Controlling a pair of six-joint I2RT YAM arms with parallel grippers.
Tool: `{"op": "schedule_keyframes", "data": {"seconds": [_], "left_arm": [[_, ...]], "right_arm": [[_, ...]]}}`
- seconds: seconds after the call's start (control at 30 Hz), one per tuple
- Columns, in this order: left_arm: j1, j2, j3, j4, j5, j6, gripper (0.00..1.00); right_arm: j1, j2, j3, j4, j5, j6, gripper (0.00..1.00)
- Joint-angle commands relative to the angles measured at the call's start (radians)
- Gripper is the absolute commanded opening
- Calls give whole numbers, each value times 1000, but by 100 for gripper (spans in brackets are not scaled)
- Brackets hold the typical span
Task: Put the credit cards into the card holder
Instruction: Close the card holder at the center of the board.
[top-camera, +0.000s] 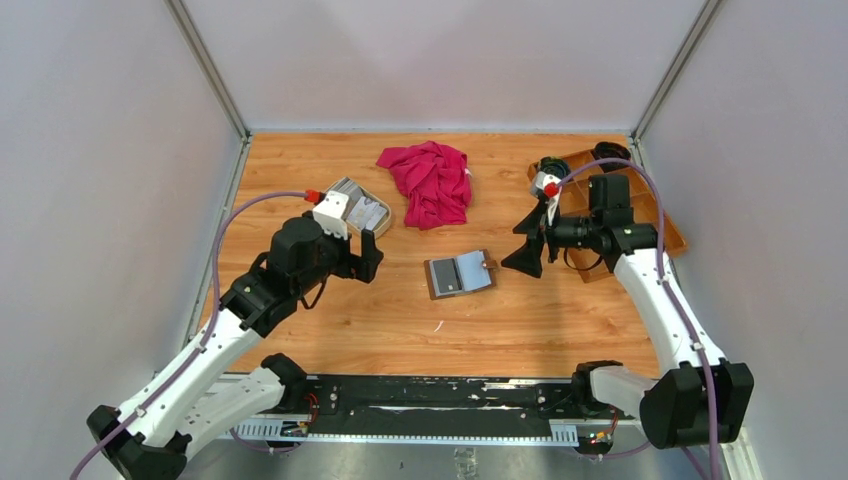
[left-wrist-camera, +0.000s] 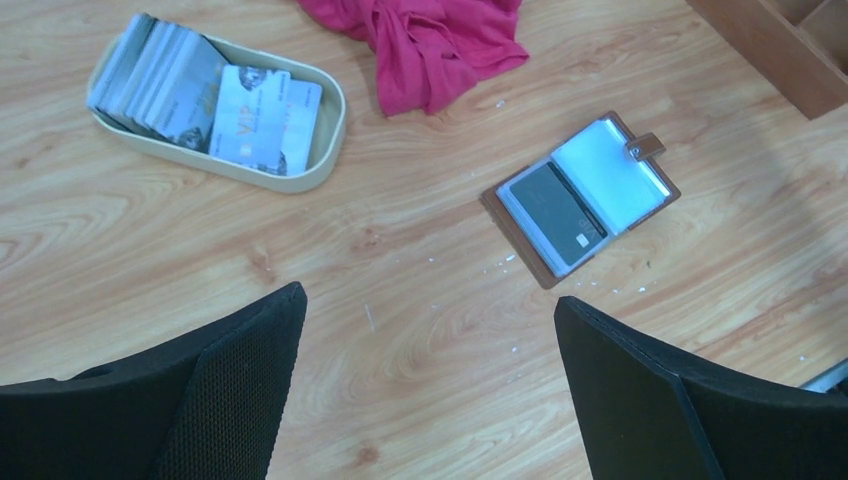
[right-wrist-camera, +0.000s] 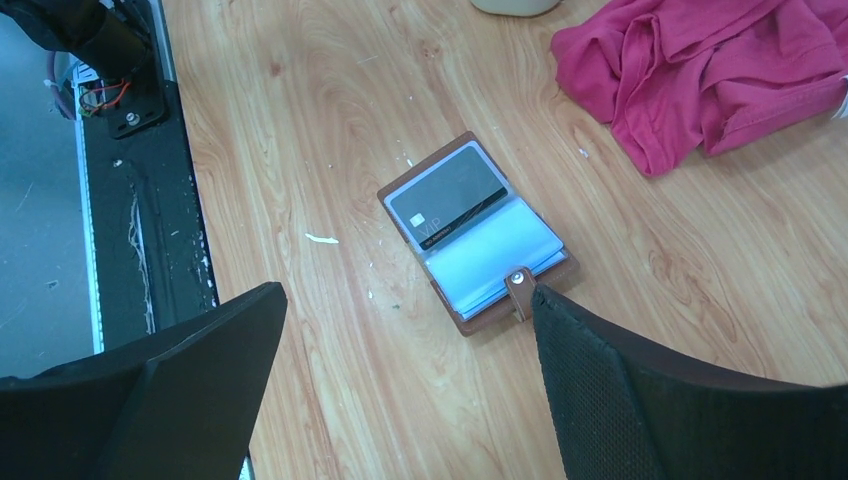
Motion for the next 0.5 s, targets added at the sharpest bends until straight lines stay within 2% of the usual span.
{"op": "schedule_keyframes", "data": {"seconds": [0.0,0.2,0.47], "left_arm": [[15,13,-45,48,84,-46,100],[18,-36,-198,209,227,-199,100],[22,-51,-348,416,290,-354,100]], "right_arm": [[-22,-1,-45,70,-34,-14,96],[-23,16,-70,75,-43,-41,96],[-23,25,-90,75,-17,-65,95]]}}
